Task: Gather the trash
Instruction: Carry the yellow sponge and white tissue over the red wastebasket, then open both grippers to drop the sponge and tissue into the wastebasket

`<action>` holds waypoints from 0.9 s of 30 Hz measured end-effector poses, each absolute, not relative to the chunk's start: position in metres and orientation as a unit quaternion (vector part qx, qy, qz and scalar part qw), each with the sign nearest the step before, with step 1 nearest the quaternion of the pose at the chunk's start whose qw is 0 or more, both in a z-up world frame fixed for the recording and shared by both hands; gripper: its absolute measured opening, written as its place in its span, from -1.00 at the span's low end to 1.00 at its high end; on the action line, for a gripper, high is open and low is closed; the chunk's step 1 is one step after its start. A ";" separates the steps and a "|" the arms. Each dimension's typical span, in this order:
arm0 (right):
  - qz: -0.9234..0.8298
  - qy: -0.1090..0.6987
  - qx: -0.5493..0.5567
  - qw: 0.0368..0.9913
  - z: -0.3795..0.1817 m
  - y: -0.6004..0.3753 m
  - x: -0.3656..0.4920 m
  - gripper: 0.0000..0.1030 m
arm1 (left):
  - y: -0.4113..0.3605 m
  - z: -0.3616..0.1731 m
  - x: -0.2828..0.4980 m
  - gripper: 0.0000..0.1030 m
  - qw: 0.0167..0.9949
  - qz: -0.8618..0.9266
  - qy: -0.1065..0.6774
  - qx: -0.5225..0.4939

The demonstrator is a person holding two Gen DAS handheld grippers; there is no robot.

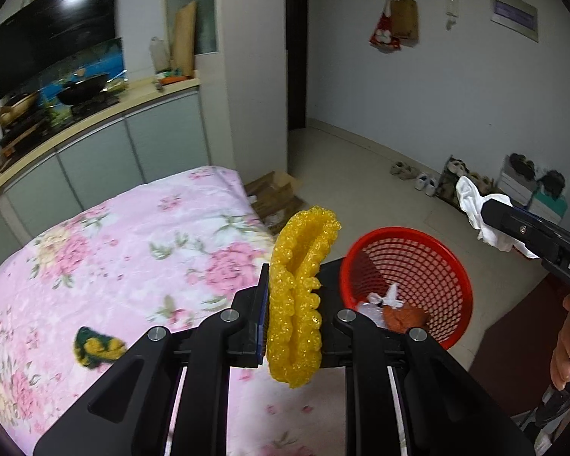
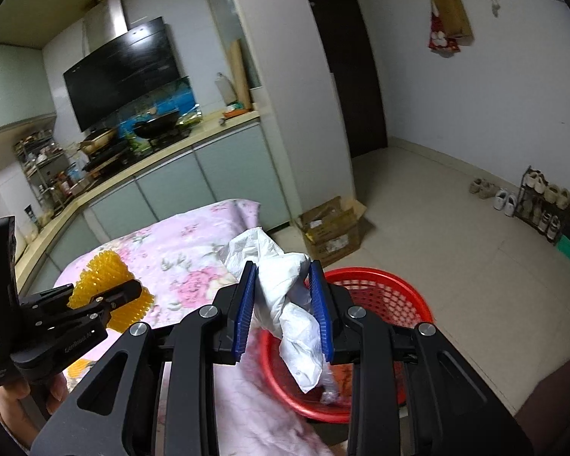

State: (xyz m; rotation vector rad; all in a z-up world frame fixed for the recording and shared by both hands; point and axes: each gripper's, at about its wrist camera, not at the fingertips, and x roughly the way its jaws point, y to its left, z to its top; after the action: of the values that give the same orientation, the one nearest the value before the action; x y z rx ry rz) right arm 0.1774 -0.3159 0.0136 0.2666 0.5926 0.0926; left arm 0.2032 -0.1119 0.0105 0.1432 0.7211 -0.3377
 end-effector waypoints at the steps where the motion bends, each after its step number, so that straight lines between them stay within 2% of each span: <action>1: 0.040 0.292 0.132 0.946 0.013 -0.320 0.178 -0.45 | -0.117 0.009 0.205 -0.70 0.918 -0.169 0.352 0.070; 11: -0.002 0.307 0.143 0.941 -0.002 -0.353 0.185 -0.45 | -0.164 -0.010 0.220 -0.70 0.898 -0.209 0.378 0.080; 27: -0.011 0.408 0.183 0.895 -0.069 -0.381 0.222 -0.43 | -0.231 -0.076 0.257 -0.69 0.827 -0.307 0.469 0.041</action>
State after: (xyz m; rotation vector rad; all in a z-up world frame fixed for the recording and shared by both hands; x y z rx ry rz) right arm 0.2222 -0.3812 -0.0693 0.3788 0.8452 -0.0225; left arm 0.2567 -0.2308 -0.0758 0.0877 0.9965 -0.6519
